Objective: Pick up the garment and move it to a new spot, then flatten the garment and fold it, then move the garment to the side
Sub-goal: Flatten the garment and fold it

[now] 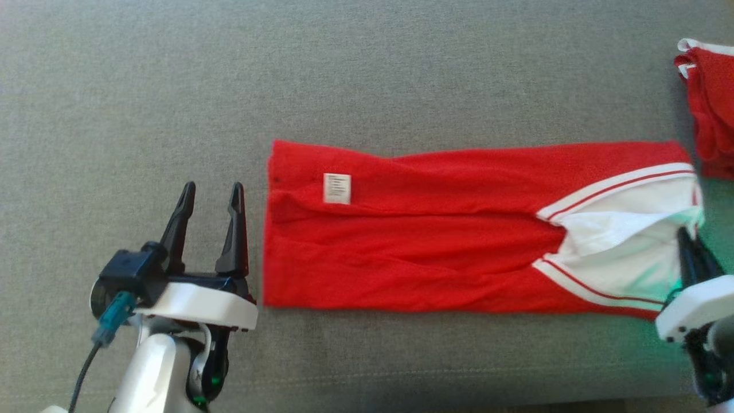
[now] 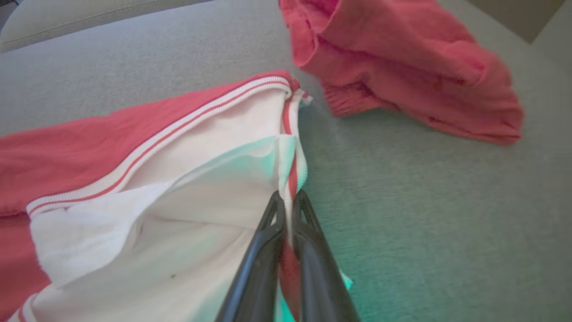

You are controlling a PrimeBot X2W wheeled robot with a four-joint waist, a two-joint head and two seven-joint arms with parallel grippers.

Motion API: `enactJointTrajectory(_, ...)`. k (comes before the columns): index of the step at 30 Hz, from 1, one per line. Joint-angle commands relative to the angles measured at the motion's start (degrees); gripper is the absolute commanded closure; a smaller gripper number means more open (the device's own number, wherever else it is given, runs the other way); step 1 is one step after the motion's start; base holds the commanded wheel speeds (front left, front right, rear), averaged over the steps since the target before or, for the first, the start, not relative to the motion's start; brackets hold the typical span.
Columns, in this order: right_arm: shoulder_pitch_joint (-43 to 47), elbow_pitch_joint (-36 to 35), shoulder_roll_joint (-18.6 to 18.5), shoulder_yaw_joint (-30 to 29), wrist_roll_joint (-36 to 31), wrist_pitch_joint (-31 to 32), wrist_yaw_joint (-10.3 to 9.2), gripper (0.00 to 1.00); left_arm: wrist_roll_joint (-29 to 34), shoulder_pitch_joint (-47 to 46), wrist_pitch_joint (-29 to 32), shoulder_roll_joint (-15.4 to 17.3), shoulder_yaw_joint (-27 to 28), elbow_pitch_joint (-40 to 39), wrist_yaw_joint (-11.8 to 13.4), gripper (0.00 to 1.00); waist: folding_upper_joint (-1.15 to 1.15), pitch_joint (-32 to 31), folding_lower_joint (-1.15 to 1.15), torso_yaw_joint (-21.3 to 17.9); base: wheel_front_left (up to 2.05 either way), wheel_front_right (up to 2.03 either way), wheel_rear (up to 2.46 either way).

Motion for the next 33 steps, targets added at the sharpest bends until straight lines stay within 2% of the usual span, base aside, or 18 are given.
enactJointTrajectory(1,-0.3,-2.32,-1.74,0.01,-0.36,-0.73,-0.04,1.0,0.61,-1.23,-0.7,0.03,2.21,-1.94,-0.37,0.0,0.0,-0.06,0.0,-0.01,0.0,0.0,0.0)
enactJointTrajectory(5,-0.92,-4.13,-2.24,0.93,0.02,-1.07,-0.04,1.0,0.63,-1.26,-0.7,-0.24,2.51,-1.77,-0.76,0.0,0.0,-0.34,0.0,0.06,0.0,0.0,0.0)
enactJointTrajectory(9,-0.97,-10.24,-2.04,4.9,0.0,-0.86,-0.04,1.0,0.66,-0.97,-0.7,-0.45,3.0,-1.59,-0.94,0.0,0.0,-1.17,0.0,-0.01,0.0,0.0,0.0)
enactJointTrajectory(14,-1.24,-20.47,-1.57,12.49,-0.21,1.5,-0.04,1.0,0.59,-0.25,-0.7,-0.71,3.52,-1.6,-1.09,0.0,0.0,-2.59,0.0,-0.38,0.0,0.0,0.0)
enactJointTrajectory(15,-1.24,-20.47,-1.57,12.49,-0.21,1.5,-0.04,1.0,0.59,-0.25,-0.7,-0.71,3.52,-1.6,-1.09,0.0,0.0,-2.59,0.0,-0.38,0.0,0.0,0.0)
enactJointTrajectory(16,-1.64,-23.13,-1.14,16.02,0.1,3.09,-0.04,1.0,0.55,-0.03,-0.7,-0.81,3.57,-1.59,-1.17,0.0,0.0,-3.16,0.0,-0.48,0.0,0.0,0.0)
enactJointTrajectory(17,-1.64,-23.13,-1.14,16.02,0.1,3.09,-0.04,1.0,0.55,-0.03,-0.7,-0.81,3.57,-1.59,-1.17,0.0,0.0,-3.16,0.0,-0.48,0.0,0.0,0.0)
enactJointTrajectory(20,-3.01,-25.02,-0.23,22.19,1.17,4.74,-0.04,1.0,0.56,0.17,-0.7,-0.95,3.45,-1.49,-1.24,0.0,0.0,-3.8,0.0,-0.46,0.0,0.0,0.0)
enactJointTrajectory(25,-6.66,-21.84,1.78,32.92,4.42,5.59,-0.04,1.0,0.53,-0.25,-0.7,-1.15,2.86,-1.2,-1.62,0.0,0.0,-3.98,0.0,0.51,0.0,0.0,0.0)
enactJointTrajectory(33,-14.12,-8.49,4.66,45.57,9.39,2.81,-0.04,1.0,-0.07,-1.19,-0.7,-1.4,1.72,-0.7,-2.04,0.0,0.0,-2.97,0.0,3.8,0.0,0.0,0.0)
